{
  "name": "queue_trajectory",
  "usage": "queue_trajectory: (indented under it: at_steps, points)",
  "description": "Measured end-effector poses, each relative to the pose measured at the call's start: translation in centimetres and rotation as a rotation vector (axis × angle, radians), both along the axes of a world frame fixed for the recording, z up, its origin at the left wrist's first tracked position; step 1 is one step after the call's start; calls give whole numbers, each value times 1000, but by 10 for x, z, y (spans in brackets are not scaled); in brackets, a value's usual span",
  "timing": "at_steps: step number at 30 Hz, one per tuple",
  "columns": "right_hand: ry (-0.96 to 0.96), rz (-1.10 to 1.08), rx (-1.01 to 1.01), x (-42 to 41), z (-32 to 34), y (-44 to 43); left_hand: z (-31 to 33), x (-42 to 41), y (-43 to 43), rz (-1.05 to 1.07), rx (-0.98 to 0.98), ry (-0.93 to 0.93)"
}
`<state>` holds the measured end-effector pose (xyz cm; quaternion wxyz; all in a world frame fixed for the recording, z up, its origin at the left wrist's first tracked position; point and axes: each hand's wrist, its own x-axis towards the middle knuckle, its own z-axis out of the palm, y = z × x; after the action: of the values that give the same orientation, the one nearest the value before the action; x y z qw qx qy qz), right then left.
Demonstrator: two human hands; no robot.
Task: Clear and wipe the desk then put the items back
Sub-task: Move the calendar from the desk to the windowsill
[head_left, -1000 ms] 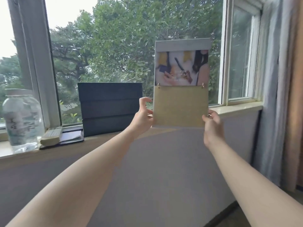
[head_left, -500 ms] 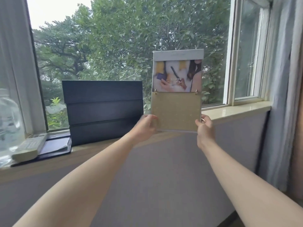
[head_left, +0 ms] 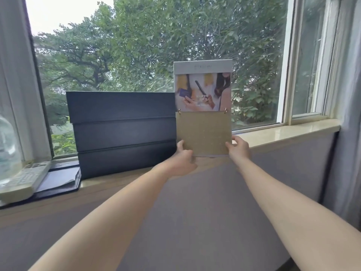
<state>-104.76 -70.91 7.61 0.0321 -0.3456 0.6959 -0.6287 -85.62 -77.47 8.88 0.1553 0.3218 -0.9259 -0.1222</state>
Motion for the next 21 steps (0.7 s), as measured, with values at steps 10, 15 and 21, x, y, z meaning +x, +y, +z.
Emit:
queue_trajectory:
  at_steps: [10, 15, 21]
  points:
    - [-9, -58, -40, 6, -11, 18, 0, -7, 2, 69, -14, -71]
    - [66, -91, -45, 5, -17, 19, 2, -13, 3, 86, -38, -102]
    - [134, -51, 33, 0, -18, 23, -3, -10, 4, 69, -70, -110]
